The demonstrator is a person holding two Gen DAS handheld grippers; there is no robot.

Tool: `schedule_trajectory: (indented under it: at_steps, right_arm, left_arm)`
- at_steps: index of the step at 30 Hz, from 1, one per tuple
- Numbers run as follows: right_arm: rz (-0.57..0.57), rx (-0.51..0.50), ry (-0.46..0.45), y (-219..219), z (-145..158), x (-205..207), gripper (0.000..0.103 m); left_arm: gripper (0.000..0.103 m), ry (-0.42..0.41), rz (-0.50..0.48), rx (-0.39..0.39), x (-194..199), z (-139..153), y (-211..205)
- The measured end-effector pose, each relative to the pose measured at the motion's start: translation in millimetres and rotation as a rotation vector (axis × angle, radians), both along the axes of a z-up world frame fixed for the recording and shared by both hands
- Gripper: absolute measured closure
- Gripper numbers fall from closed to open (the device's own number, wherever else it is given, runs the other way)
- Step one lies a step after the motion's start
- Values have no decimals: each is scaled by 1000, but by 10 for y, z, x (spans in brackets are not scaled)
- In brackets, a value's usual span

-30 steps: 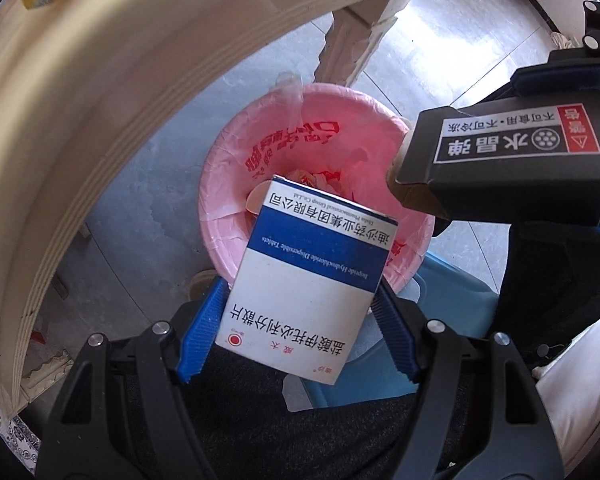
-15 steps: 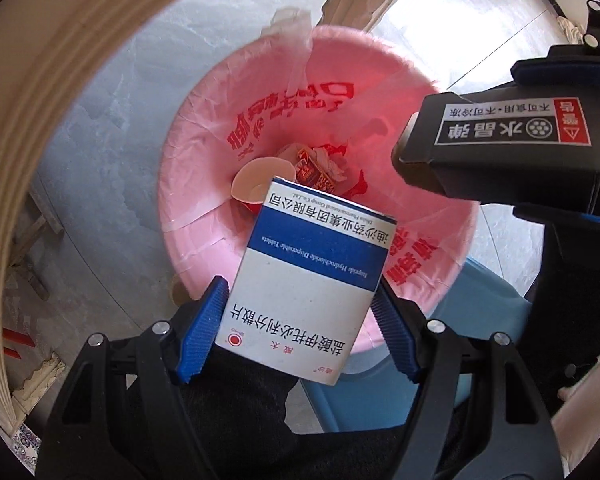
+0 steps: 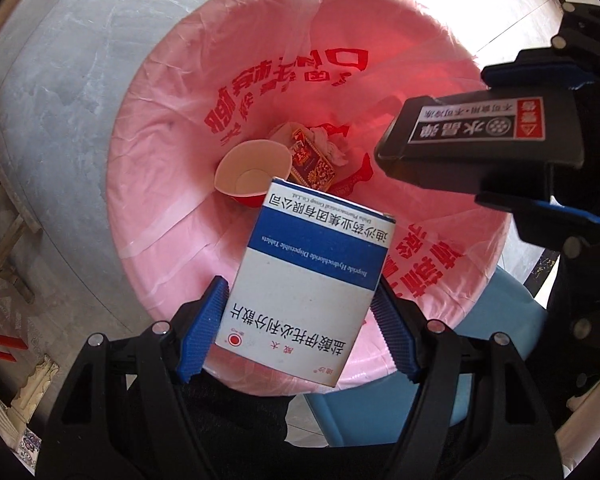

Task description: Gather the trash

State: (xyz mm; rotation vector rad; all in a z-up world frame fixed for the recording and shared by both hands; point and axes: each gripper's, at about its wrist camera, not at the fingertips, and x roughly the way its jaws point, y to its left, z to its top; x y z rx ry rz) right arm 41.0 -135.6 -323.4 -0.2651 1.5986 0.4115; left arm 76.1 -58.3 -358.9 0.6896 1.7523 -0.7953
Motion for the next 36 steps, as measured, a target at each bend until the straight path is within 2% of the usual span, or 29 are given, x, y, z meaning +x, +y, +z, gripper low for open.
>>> schedule_trajectory:
  at_steps: [4, 6, 8, 12, 23, 36]
  right_arm:
    - [24, 22, 1, 31, -27, -14, 46]
    - [31, 10, -8, 42, -19, -18, 38]
    - [29, 23, -11, 47, 5, -13, 34]
    - [29, 29, -12, 51, -39, 28, 34]
    - [22, 40, -7, 28, -103, 35, 34]
    - [12, 53, -27, 87, 83, 22, 34]
  left_arm:
    - [32, 8, -6, 29, 15, -61, 7]
    - [32, 14, -3, 40, 51, -114, -3]
    - [31, 18, 2, 44, 60, -141, 6]
    - [24, 15, 7, 37, 73, -141, -6]
    - [24, 8, -16, 30, 32, -78, -48]
    - [24, -41, -41, 6, -48, 153, -59]
